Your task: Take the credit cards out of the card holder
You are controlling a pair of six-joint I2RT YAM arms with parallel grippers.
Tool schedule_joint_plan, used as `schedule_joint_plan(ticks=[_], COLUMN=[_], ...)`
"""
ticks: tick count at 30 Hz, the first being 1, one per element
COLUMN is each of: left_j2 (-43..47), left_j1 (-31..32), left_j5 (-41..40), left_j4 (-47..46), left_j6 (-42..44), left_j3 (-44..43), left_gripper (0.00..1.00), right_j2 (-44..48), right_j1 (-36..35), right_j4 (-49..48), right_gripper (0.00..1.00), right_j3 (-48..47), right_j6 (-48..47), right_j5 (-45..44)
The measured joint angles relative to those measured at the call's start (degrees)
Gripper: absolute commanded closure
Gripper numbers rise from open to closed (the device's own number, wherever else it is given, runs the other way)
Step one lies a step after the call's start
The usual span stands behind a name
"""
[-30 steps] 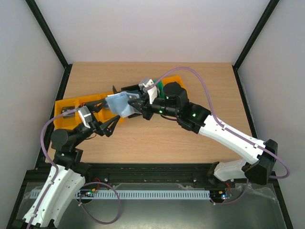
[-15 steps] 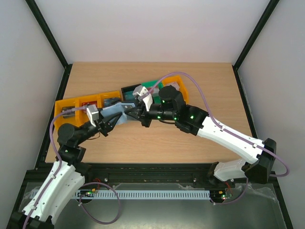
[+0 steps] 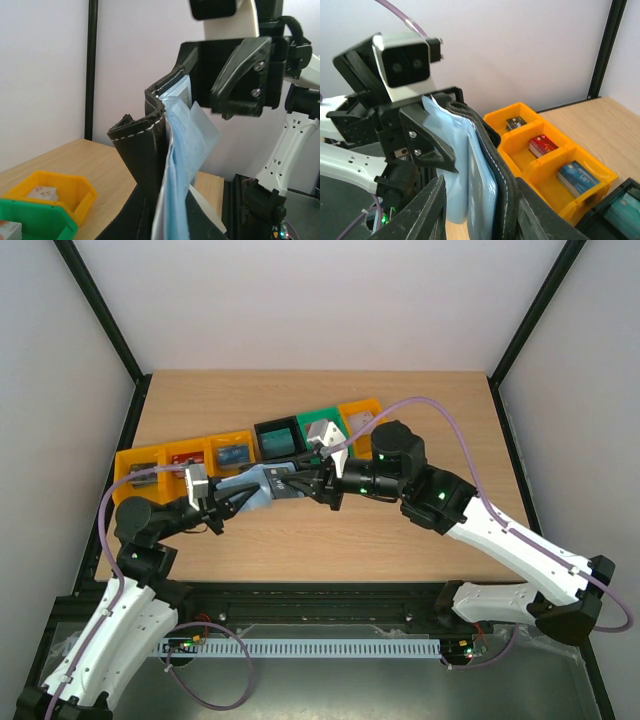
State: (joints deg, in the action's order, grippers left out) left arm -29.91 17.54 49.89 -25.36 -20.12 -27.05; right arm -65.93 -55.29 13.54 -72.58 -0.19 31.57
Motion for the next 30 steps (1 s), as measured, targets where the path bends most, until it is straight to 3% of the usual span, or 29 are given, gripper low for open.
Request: schedule_joint_plan(ticks=[3,5,9,11,12,19,23,26,30], left_j2=[0.0,-0.1,-0.2,-0.2,-0.1,-0.2,0.7,2.7,4.7], left_j1=[0.0,0.0,0.0,0.1,0.1,-2.3,-3.8,-5.5,-6.1], left_j5=[0.8,1.1,1.2,0.0,-1.5,-30.5,-35.6,-34.2,-25.5], left_j4=[-0.2,-0.5,-0.2,0.4,0.8,10.4,15.3,16.0,13.1], left_j6=[-0.1,-0.3,-0.3,-0.3,0.0,1.7,5.9,8.4,7.9], left_j3=[-0.3,-0.3,-0.3,-0.3,-0.2,2.1,1.9,0.2,-1.9], left_gripper=[0.98,0.98,0.95,0.64,0.55,0.33,0.33,0.46,0.6], right_j2=[-0.7,-1.2,-1.5,-1.4,-1.4,-1.9,-3.7,-7.5,-12.7], right_j1=[0.3,0.5,1.1,1.5,1.7,4.1,4.0,3.9,3.0], right_j4=[0.5,1.2,2.1,2.1,2.0,4.6,7.5,10.7,13.2], right_gripper=[0.72,0.95,0.98,0.98,0.98,0.98,0.98,0.98,0.98], right_j3=[0.7,1.1,1.3,1.4,1.5,1.4,0.1,-4.0,-8.3], right_j6=[0.0,-0.2,0.1,0.4,0.7,4.2,7.9,11.2,15.3], right_j5=[0.1,0.2,1.3,1.7,1.8,-3.2,-10.1,-17.6,-27.4])
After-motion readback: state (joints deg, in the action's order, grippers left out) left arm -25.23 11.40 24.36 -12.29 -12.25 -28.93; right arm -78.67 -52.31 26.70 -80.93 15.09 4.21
